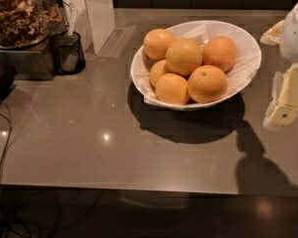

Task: Pick orange from white bowl

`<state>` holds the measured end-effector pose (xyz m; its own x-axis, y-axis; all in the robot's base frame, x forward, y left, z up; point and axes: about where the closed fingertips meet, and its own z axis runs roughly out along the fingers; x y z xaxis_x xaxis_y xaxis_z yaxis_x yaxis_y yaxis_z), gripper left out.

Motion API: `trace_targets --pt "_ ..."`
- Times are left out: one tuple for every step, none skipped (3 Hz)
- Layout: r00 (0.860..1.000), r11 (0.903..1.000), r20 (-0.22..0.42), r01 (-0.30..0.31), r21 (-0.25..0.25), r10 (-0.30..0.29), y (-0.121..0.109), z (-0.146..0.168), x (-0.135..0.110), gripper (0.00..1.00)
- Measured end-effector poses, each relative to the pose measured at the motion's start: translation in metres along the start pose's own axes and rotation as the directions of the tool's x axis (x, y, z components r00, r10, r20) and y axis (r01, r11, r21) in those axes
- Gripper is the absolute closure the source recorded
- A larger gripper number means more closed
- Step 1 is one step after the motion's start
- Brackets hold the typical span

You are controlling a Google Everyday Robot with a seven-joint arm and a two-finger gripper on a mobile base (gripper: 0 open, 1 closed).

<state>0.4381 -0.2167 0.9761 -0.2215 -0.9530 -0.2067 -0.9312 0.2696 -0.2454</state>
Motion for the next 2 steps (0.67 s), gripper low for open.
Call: trace_targets --pt "1.0 1.0 0.0 0.0 0.0 0.0 -0.0001 0.0 -0.0001 0.0" --pt "1.0 0.9999 0.01 0.013 0.007 -0.013 -0.0027 -0.0012 -0.0046 0.0"
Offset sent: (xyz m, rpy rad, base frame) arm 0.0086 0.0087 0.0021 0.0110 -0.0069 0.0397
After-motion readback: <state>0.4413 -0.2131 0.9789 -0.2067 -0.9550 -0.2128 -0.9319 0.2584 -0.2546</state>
